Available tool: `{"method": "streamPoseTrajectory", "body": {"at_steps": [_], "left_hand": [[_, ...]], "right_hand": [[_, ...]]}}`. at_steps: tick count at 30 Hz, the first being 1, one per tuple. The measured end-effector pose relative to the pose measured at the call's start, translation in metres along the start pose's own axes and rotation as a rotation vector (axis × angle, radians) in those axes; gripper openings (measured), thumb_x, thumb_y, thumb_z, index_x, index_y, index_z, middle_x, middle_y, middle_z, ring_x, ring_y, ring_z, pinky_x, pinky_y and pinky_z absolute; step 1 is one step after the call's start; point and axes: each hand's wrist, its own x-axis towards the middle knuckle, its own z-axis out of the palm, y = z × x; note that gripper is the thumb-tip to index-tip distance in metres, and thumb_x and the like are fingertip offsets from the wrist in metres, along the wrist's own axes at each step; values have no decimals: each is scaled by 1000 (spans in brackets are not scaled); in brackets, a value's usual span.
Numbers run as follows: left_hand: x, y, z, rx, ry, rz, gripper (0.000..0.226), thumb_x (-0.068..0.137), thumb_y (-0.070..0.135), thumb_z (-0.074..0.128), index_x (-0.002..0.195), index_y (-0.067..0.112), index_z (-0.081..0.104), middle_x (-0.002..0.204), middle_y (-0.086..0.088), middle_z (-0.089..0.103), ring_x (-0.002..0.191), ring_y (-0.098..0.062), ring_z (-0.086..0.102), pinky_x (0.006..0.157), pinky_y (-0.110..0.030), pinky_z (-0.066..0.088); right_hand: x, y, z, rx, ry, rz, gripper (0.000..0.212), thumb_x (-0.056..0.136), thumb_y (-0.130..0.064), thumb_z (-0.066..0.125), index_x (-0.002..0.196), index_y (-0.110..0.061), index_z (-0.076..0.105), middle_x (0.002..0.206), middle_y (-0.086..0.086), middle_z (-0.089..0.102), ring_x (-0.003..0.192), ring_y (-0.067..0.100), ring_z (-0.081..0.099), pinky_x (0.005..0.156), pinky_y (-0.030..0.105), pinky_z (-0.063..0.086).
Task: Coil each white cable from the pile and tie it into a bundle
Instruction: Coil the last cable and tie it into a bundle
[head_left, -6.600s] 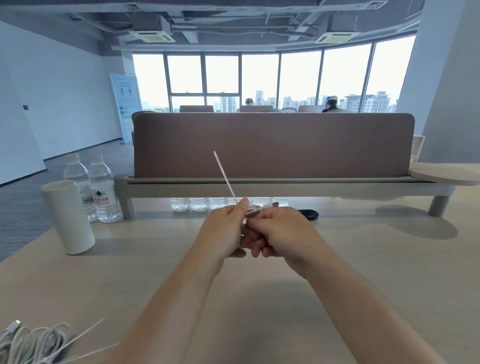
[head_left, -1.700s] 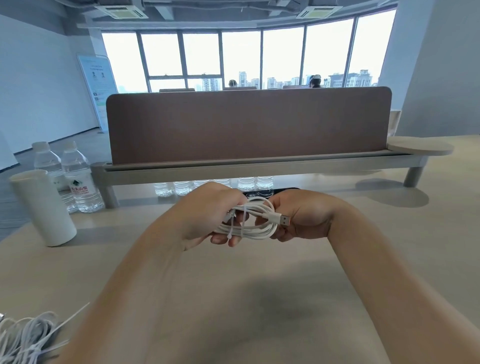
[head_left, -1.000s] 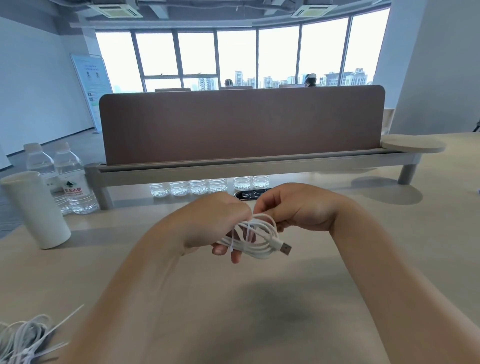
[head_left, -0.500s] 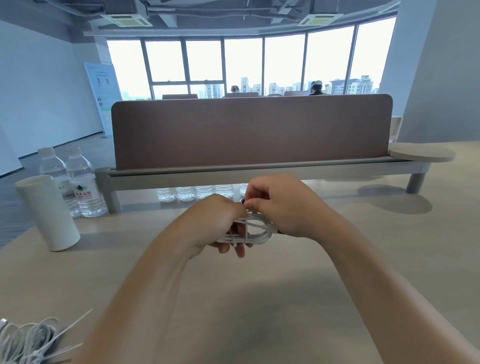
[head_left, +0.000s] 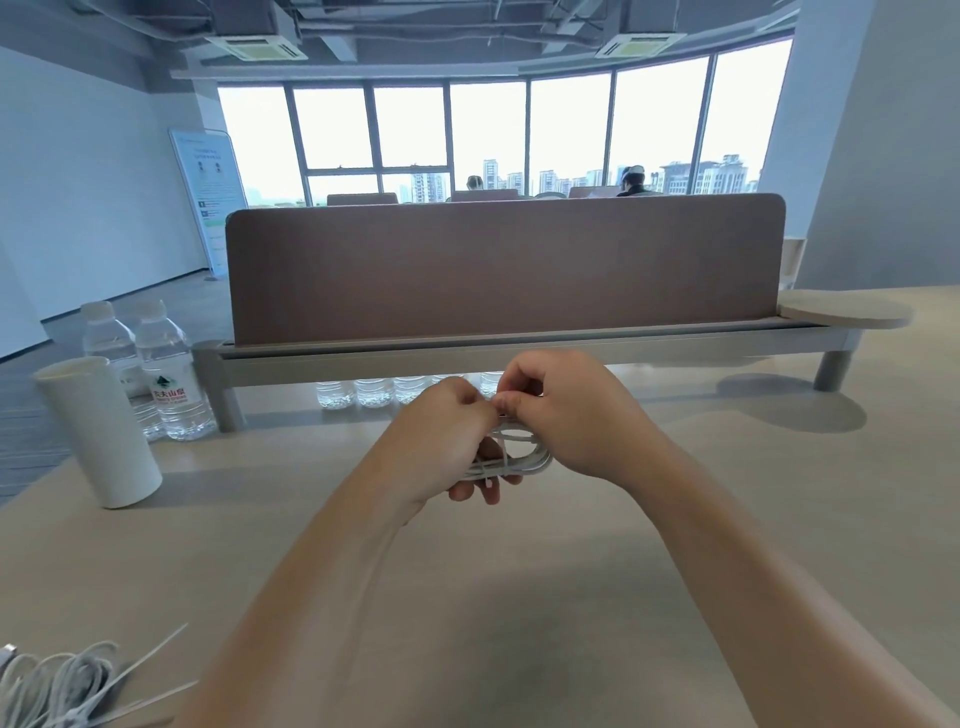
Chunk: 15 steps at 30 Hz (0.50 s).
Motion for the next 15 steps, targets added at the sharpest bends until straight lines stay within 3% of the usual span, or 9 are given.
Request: {"method": "streamPoseTrajectory", "body": {"at_steps": [11, 15], "left_hand": [[0, -2, -4, -30, -108, -29, 30, 99, 15, 43, 105, -4, 66, 79, -18, 75, 60, -27, 55, 45, -24, 31], [0, -3, -5, -37, -77, -31, 31, 96, 12, 42, 102, -7, 66, 79, -19, 75, 57, -27, 55, 45, -23, 32]], "right_hand": [[-3, -7, -2, -153, -53, -98, 16, 100, -24, 54, 85, -30, 56, 87, -8, 65, 85, 17, 56, 75, 37, 49], [-3, -7, 4, -88, -15, -93, 15, 99, -23, 55, 85, -26, 59, 86, -8, 65, 85, 17, 56, 77, 42, 50]]}}
